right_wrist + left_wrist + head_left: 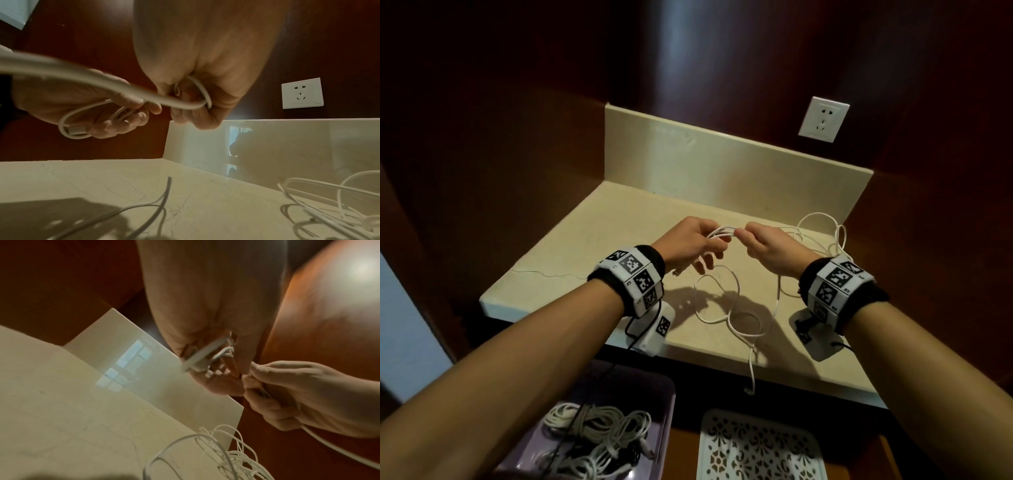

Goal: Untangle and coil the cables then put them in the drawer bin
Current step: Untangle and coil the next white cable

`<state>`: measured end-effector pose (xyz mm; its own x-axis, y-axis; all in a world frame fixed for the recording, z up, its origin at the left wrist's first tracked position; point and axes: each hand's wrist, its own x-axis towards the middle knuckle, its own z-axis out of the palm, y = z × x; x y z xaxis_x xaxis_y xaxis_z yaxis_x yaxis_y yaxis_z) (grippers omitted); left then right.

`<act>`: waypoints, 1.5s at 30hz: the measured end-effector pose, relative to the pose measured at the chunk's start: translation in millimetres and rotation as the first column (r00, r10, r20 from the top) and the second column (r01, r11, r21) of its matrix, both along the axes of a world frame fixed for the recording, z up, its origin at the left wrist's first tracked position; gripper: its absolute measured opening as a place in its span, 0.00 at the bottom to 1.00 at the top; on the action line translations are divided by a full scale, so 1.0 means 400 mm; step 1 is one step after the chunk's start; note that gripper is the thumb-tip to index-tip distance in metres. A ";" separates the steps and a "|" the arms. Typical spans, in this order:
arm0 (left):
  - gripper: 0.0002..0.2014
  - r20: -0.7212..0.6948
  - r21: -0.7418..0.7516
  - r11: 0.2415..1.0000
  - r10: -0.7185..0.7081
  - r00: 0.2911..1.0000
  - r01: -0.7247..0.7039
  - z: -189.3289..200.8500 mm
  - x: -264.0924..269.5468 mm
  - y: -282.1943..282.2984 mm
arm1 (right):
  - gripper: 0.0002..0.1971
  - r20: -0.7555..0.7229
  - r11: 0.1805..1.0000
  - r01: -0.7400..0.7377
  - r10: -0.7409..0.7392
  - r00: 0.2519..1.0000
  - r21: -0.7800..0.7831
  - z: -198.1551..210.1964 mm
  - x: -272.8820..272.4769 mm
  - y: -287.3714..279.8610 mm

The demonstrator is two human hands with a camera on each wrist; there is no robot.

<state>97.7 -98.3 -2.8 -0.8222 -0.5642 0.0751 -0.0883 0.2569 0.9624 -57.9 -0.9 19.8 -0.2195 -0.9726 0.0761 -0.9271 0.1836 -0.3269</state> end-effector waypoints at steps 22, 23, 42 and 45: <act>0.15 0.262 -0.719 0.689 0.147 0.954 0.091 -0.008 -0.008 -0.033 | 0.09 0.103 0.999 0.015 -0.020 0.994 0.046 -0.005 -0.004 0.005; 0.16 0.259 -0.725 0.684 0.159 0.953 0.083 -0.007 -0.006 -0.035 | 0.11 0.105 0.997 0.043 -0.049 0.993 0.059 -0.006 -0.008 0.009; 0.32 0.367 -0.771 0.611 0.193 0.910 0.181 -0.019 -0.028 -0.002 | 0.07 0.683 0.895 0.439 -0.372 0.628 0.084 -0.009 0.006 0.018; 0.33 0.409 -0.760 0.611 0.186 0.893 0.221 -0.031 -0.030 0.001 | 0.06 0.798 0.882 0.464 -0.341 0.497 0.087 0.006 0.013 0.014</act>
